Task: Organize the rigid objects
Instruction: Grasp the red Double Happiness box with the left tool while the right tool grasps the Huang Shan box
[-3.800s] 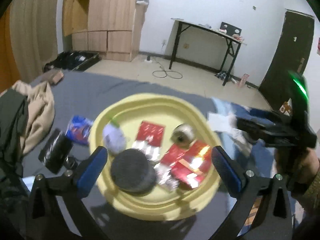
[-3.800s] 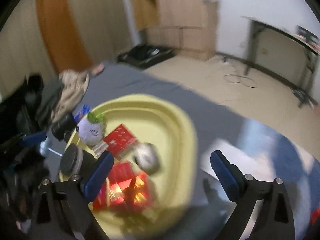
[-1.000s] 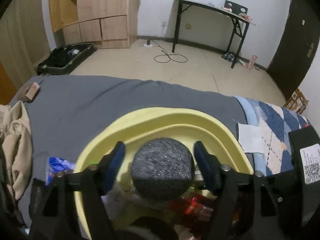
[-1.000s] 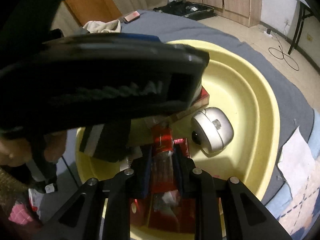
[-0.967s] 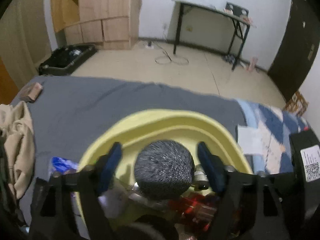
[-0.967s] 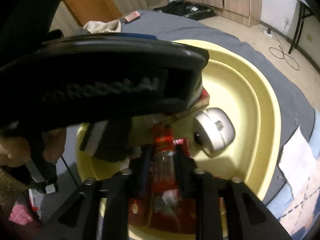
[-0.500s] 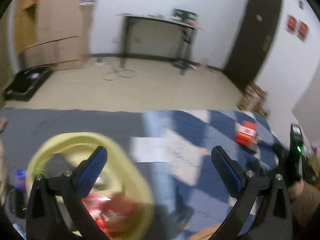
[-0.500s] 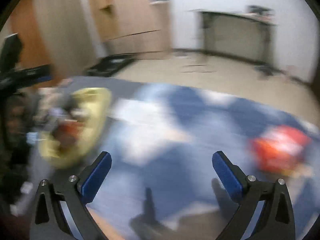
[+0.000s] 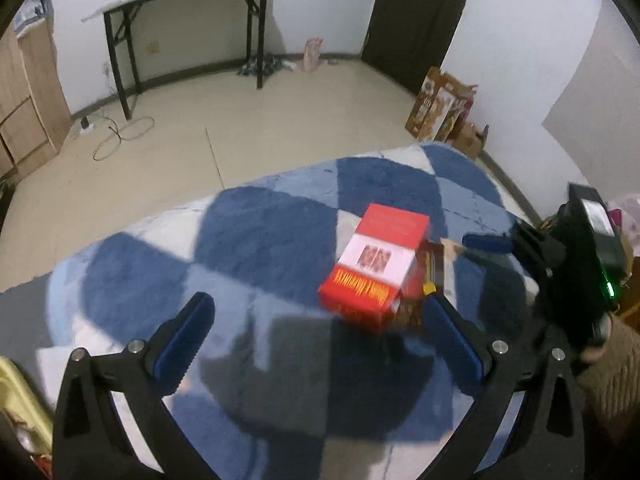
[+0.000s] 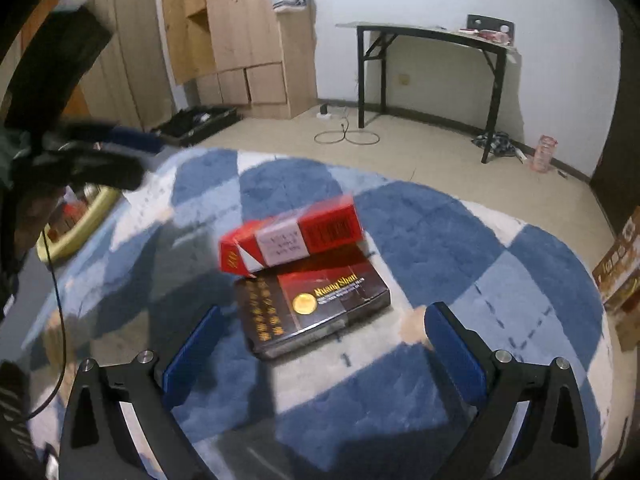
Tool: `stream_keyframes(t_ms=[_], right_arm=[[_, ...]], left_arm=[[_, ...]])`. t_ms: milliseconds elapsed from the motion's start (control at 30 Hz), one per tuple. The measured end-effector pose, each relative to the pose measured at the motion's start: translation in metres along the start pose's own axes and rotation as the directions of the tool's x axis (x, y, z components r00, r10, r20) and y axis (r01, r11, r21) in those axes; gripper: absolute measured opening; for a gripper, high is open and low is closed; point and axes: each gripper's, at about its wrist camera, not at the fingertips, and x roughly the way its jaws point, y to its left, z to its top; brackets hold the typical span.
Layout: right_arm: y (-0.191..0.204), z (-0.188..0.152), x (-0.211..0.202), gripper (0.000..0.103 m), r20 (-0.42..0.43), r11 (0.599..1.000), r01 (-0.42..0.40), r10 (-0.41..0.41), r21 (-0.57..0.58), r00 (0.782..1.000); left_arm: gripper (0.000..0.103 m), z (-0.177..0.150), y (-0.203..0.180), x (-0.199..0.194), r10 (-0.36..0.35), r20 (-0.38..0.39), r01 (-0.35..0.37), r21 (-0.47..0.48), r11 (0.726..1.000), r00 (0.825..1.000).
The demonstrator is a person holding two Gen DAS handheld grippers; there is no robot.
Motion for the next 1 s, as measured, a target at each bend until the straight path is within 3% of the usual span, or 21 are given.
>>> stream_keyframes(t_ms=[133,300,333,367,467,600,667,833,900,1000], right_arm=[[-0.013,-0.007,0.015,0.103,-0.026,0.999,-0.045,0.045,-0.016,0.999],[-0.038,-0.018,0.003,0.103,-0.027,0.995,-0.096,0.096,0.013,0.995],[-0.044,-0.017,-0.002,0.103,-0.024,0.995,-0.097,0.098,0.014,0.995],[-0.047,-0.017,-0.003,0.103,-0.022,0.995,-0.095,0.095,0.014,0.995],[-0.048,-0.018,-0.006,0.103,-0.027,0.997,-0.078,0.078,0.006,0.997],[-0.044,-0.015,-0.01,0.103,-0.015,0.998,-0.059,0.059,-0.017,0.998],[-0.043,-0.013,-0.006,0.103,-0.012,0.998,-0.052,0.052,-0.023,0.999],[-0.029,-0.004,0.008,0.103,-0.033,0.995,-0.058,0.055,-0.087,0.998],[-0.023,0.0,0.014,0.103,-0.046,0.992,-0.044,0.039,-0.121,0.998],[-0.024,0.007,0.025,0.103,-0.067,0.99,-0.031,0.022,-0.135,0.998]], left_arm=[[0.103,0.009,-0.014,0.038,-0.038,-0.063,0.04,0.033,0.999,0.997],[0.101,0.015,-0.029,0.063,-0.065,-0.096,0.07,0.046,0.996,0.993],[0.091,0.016,-0.03,0.067,-0.071,-0.095,0.075,0.034,0.997,0.993],[0.069,0.016,-0.03,0.068,-0.067,-0.093,0.07,0.034,0.997,0.993],[0.059,0.013,-0.022,0.06,-0.094,-0.07,0.094,-0.002,0.996,0.993],[0.058,-0.001,0.007,0.026,-0.034,-0.001,0.034,-0.038,0.999,0.999],[0.058,-0.012,0.031,0.008,0.034,0.019,-0.032,-0.085,0.996,0.999],[0.059,-0.048,0.069,0.0,0.186,-0.044,-0.191,-0.161,0.968,0.982],[0.06,-0.062,0.076,0.009,0.204,-0.085,-0.216,-0.169,0.962,0.975],[0.081,-0.075,0.086,0.004,0.166,-0.078,-0.18,-0.222,0.958,0.983]])
